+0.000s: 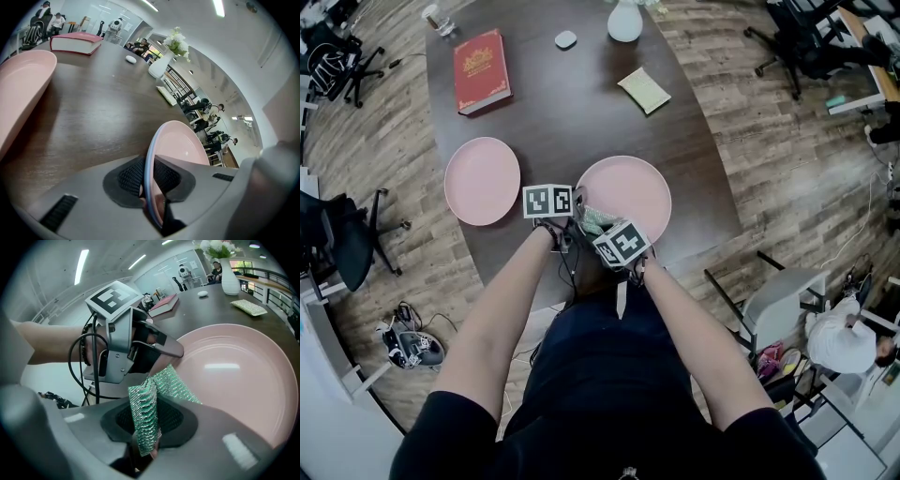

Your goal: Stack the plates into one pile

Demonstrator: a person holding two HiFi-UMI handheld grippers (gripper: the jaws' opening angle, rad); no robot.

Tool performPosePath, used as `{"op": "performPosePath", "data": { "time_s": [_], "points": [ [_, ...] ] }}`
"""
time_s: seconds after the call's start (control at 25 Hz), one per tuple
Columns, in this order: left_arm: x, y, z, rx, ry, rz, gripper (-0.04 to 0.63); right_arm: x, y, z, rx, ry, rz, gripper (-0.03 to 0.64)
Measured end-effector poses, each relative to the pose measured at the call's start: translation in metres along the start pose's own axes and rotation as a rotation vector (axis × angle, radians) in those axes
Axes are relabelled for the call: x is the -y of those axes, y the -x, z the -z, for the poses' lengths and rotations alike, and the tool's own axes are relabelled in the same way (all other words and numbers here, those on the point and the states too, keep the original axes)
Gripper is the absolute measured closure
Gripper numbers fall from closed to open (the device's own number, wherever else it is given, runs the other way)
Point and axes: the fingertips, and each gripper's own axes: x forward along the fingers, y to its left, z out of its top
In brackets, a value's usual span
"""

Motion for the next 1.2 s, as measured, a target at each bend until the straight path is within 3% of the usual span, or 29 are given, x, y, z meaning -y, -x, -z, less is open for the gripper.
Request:
{"op": "performPosePath", "data": {
  "time_s": [0.88, 1.2],
  "points": [
    [0.000, 0.000, 0.001, -0.003, -0.020, 0.005, 0.551, 0.027, 0.031, 0.041, -0.104, 0.166, 0.109, 0.532],
    [0.000, -0.001, 0.001, -0.011, -0.030, 0.003, 0.551, 0.056, 0.052, 0.046, -0.102, 0.147, 0.171, 0.532]
  ]
}}
